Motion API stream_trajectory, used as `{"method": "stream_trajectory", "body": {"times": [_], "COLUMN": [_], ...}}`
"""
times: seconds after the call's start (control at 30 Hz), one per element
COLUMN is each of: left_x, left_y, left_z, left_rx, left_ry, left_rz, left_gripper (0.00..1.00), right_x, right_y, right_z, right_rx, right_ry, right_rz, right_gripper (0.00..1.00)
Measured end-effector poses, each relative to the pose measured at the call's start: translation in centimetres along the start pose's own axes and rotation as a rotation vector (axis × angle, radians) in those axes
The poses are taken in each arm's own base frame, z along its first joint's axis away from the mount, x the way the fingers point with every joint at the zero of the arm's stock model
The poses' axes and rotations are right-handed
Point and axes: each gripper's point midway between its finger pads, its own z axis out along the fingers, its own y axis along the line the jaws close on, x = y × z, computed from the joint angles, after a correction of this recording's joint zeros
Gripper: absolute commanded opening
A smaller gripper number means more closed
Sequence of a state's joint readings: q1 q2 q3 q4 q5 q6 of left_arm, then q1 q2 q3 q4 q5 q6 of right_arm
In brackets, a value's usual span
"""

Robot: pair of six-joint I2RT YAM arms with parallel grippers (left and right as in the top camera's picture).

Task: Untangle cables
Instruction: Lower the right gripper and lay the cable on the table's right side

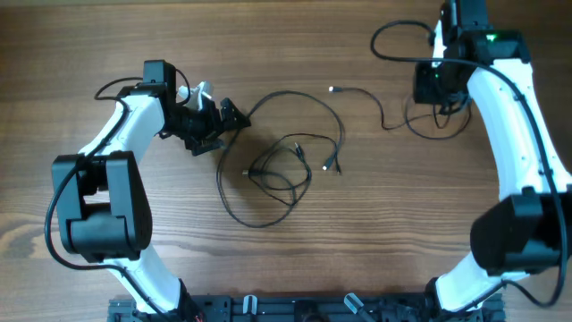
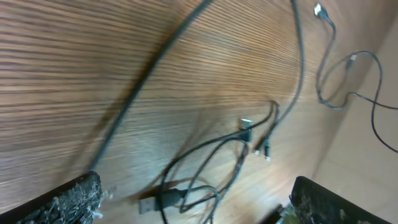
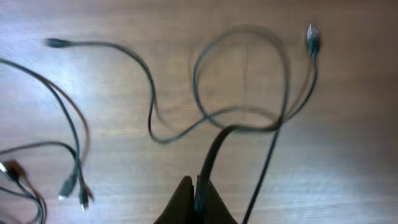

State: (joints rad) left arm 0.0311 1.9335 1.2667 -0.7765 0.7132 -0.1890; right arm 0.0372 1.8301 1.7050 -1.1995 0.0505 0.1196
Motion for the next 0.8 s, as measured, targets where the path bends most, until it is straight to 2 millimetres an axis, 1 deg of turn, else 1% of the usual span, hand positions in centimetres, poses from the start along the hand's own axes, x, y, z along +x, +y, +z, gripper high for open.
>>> {"method": "stream_trajectory", "body": {"times": [0.07,0.1,0.2,0.23,0.27,0.37,0.43,0.5,0.53,0.57,0.6,0.63,0.73,0.8], "left_x": [-0.2,-0.3,-0.3,-0.4,-0.4,-0.4,-0.4,-0.4,-0.4,-0.4,-0.4,-0.4,-0.4,-0.4], "left_y": [0.8,1.0,1.3,1.4,1.4,1.5,1.5,1.5,1.5,1.5,1.5,1.5,1.5,1.5], "left_z": [0.0,0.0,-0.1,-0.1,-0.1,-0.1,-0.1,-0.1,-0.1,-0.1,-0.1,-0.1,-0.1,-0.1], "left_rx": [-0.046,-0.058,-0.075,-0.079,-0.082,-0.086,-0.086,-0.086,-0.086,-0.086,-0.086,-0.086,-0.086,-0.086], "left_ry": [-0.012,-0.016,-0.020,-0.021,-0.021,-0.023,-0.022,-0.023,-0.022,-0.023,-0.023,-0.022,-0.023,-0.023], "left_rz": [0.002,0.003,0.005,0.005,0.005,0.005,0.005,0.005,0.005,0.005,0.005,0.005,0.005,0.005], "left_gripper": [1.00,1.00,1.00,1.00,1.00,1.00,1.00,1.00,1.00,1.00,1.00,1.00,1.00,1.00], "right_x": [1.0,1.6,3.2,3.9,4.2,6.2,7.1,7.5,7.9,8.2,8.5,8.8,9.1,8.8], "right_y": [-0.1,-0.2,-0.8,-1.4,-1.7,-3.6,-5.0,-6.1,-6.9,-7.5,-8.0,-8.4,-8.7,-8.7], "right_z": [1.7,2.3,4.3,5.3,5.7,7.4,8.2,8.7,9.1,9.4,9.7,9.8,10.0,10.1], "right_rx": [-0.017,-0.012,0.023,0.046,0.054,0.105,0.150,0.185,0.209,0.224,0.235,0.242,0.252,0.250], "right_ry": [0.072,0.102,0.176,0.206,0.218,0.288,0.311,0.315,0.319,0.323,0.328,0.332,0.340,0.330], "right_rz": [0.020,0.019,0.037,0.052,0.059,0.088,0.102,0.111,0.119,0.126,0.135,0.142,0.144,0.124], "right_gripper": [0.10,0.11,0.10,0.06,0.04,0.04,0.04,0.04,0.08,0.30,0.65,0.83,0.99,1.00]}}
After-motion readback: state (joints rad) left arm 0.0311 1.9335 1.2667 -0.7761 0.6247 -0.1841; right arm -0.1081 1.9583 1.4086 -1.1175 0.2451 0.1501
